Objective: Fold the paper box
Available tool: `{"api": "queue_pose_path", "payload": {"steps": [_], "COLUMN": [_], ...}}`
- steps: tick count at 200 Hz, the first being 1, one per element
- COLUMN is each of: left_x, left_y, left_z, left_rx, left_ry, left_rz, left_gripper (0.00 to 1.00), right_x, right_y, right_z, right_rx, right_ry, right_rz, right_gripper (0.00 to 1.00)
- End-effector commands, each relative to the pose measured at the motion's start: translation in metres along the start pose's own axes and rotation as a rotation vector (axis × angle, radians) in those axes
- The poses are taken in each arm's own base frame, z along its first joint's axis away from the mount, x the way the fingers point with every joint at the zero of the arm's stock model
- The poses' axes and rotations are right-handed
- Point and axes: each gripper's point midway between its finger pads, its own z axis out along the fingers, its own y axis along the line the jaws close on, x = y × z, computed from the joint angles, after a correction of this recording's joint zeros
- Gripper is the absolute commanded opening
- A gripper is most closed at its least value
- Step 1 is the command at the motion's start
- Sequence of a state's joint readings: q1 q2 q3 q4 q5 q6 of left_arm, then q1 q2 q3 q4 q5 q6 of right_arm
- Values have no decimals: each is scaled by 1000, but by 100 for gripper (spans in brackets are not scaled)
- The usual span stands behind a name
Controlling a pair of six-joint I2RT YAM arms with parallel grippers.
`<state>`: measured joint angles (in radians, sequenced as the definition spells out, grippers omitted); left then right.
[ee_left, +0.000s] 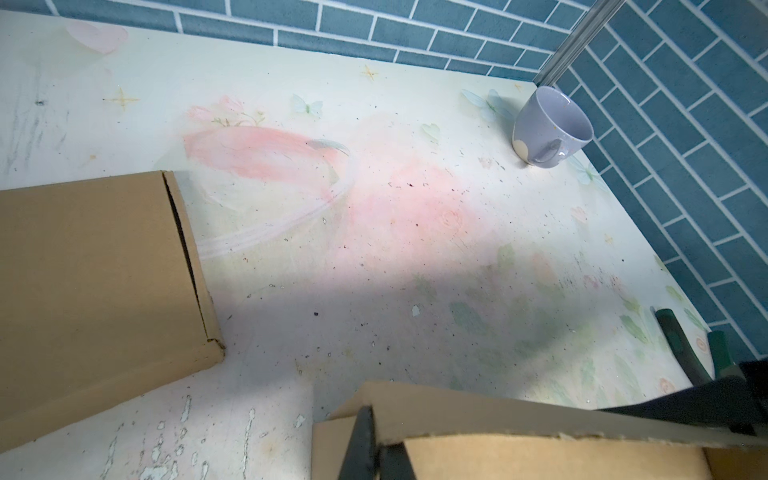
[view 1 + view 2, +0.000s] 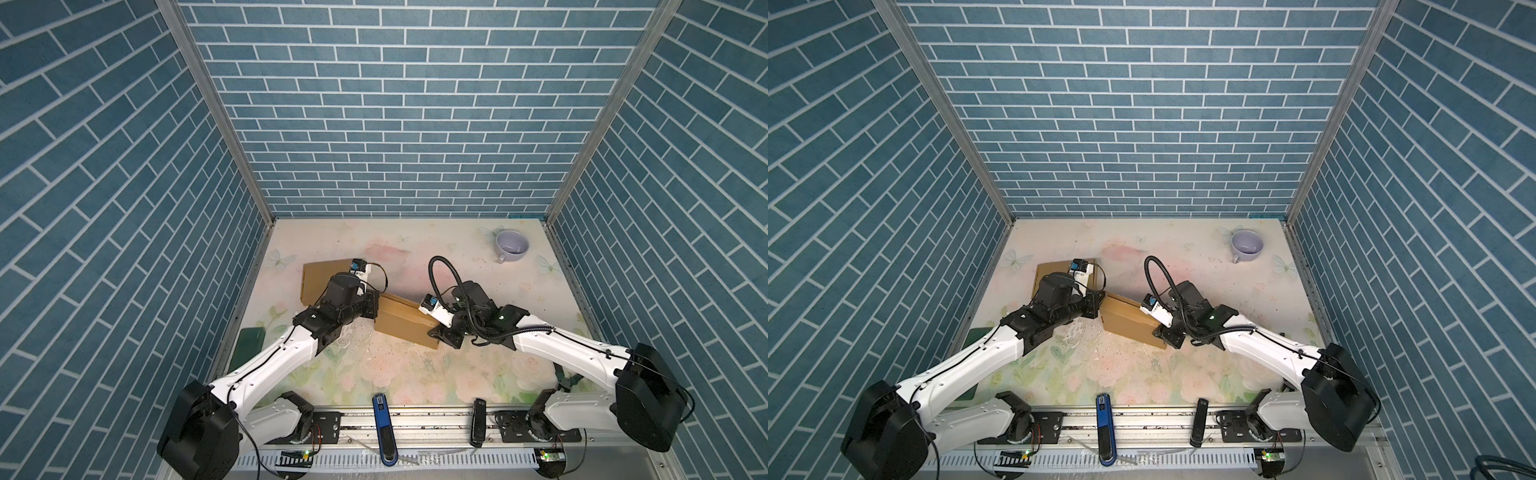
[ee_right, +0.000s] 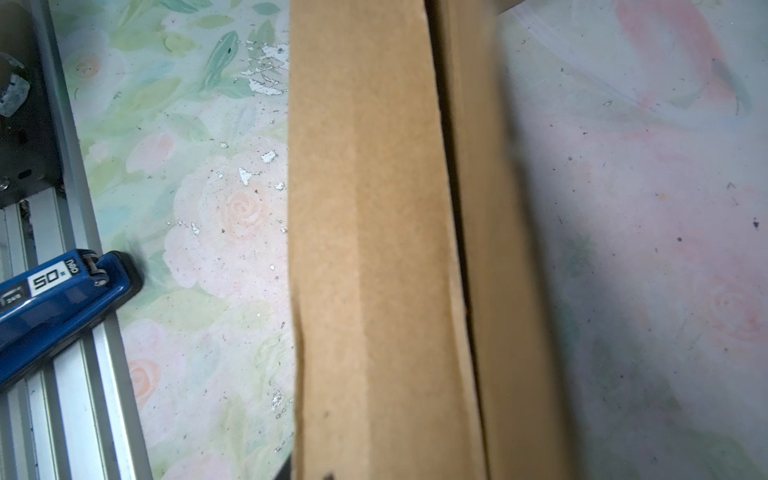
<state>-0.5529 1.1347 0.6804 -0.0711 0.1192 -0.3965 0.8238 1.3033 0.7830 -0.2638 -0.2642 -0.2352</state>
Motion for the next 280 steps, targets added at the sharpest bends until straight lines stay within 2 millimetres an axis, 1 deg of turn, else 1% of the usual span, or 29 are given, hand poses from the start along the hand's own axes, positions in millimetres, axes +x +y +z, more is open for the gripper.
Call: {"api": "queue_pose_path", "payload": {"steps": [1,22,60,103,109,123,177,207,224,236,246,270,280], "left_x": [82,84,85,83,83,83,80,79,79,78,79,76,75], "left_y": [23,28,36,38,37,38,37,36,36,34,34,33,34], "left_z": [5,4,3,1,1,0,-1,-1,-1,-1,-1,-5,-7], "left_rx": [-79,-106,-150,-183,-187,-201,-228,-236,-238,-236,-237,-253,-264], "left_ry": [270,260,235,214,212,210,189,183,183,179,179,166,160], "left_rz": [-28,-30,-40,-30,-26,-17,-2,6,7,6,5,7,-1], "left_gripper": [0,0,0,0,0,0,0,0,0,0,0,0,0], "right_x": [-11,-15,-22,-22,-23,-25,-42,-47,-52,-53,-53,-67,-73], "right_y": [-11,-11,-11,-11,-11,-10,-3,-9,-9,-16,-22,-34,-39], "right_z": [1,-6,-21,-30,-32,-39,-90,-117,-124,-126,-127,-132,-137], "right_rx": [70,84,105,124,126,132,169,237,235,266,288,321,337], "right_ry": [-57,-79,-123,-137,-141,-160,-271,-314,-334,-305,-274,-255,-258], "right_rz": [-29,-18,-15,-13,-12,-1,17,58,90,131,176,319,380], "right_gripper": [33,42,54,63,66,67,66,63,61,58,53,45,45]}}
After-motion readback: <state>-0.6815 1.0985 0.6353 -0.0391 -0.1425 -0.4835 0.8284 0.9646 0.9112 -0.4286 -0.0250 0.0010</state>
